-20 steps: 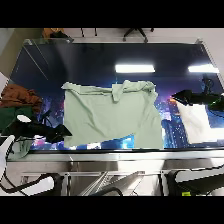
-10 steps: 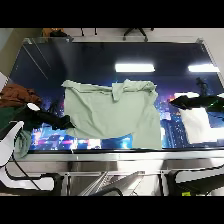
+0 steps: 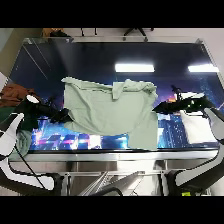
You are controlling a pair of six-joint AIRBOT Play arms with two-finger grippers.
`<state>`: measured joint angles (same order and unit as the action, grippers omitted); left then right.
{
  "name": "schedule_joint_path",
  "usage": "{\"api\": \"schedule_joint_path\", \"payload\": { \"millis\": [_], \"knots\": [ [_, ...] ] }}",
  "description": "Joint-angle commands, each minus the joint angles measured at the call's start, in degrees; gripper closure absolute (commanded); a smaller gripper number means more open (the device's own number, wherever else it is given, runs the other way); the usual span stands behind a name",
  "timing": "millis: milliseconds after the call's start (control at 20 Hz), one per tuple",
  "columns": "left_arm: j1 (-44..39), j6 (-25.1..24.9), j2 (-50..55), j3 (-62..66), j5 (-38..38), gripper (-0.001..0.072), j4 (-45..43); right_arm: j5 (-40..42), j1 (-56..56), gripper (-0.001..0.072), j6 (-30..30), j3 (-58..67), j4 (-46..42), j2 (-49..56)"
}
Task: Fold the shirts.
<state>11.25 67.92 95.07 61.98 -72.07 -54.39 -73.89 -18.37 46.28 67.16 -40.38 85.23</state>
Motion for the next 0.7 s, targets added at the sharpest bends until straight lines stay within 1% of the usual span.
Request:
{"api": "schedule_joint_path", "payload": {
  "millis": [0, 50, 100, 250, 300, 350, 400, 500, 550, 650],
  "knots": [
    [1.11, 0.04, 0.26, 0.50, -1.44, 0.0695, 0.07, -1.25, 3.52, 0.0351, 0.42, -0.09, -2.51, 1.88],
    [1.31, 0.07, 0.11, 0.50, -1.92, 0.0695, 0.17, -2.91, 4.13, 0.0403, 0.35, -0.02, -2.51, 1.44],
    [1.31, 0.04, -0.31, 0.48, -2.32, 0.0695, 0.07, -4.46, 4.17, 0.0475, -0.04, -0.02, -2.51, 0.68],
    [1.29, -0.61, -2.97, 0.50, -2.10, 0.0695, 0.07, -5.49, 3.08, 0.0486, 0.00, -0.02, -2.56, -2.78],
    [1.29, -0.61, -3.78, 0.48, -1.81, 0.0695, 0.11, -5.57, 2.75, 0.0604, 0.00, -0.02, -2.51, -3.58],
    [1.29, -0.61, -4.59, 0.48, -1.75, 0.0695, 0.48, -5.68, 2.75, 0.0687, 0.07, -0.02, -2.25, -4.35],
    [1.29, -1.22, -5.90, 0.50, -1.81, 0.0696, 2.05, -6.14, 2.75, 0.0687, 0.00, -0.02, -0.74, -5.22],
    [1.77, -5.09, -10.49, 1.86, -3.04, 0.0696, 9.46, -7.08, 2.71, 0.0688, -1.66, 1.09, 6.45, -8.94],
    [2.03, -5.60, -13.25, 4.59, -4.46, 0.0696, 13.22, -7.65, 2.62, 0.0688, -2.45, 3.26, 10.97, -11.43],
    [3.67, -5.40, -19.89, 15.08, -8.15, 0.0696, 18.82, -7.34, 2.62, 0.0688, -4.17, 11.69, 20.52, -17.97]
  ]
}}
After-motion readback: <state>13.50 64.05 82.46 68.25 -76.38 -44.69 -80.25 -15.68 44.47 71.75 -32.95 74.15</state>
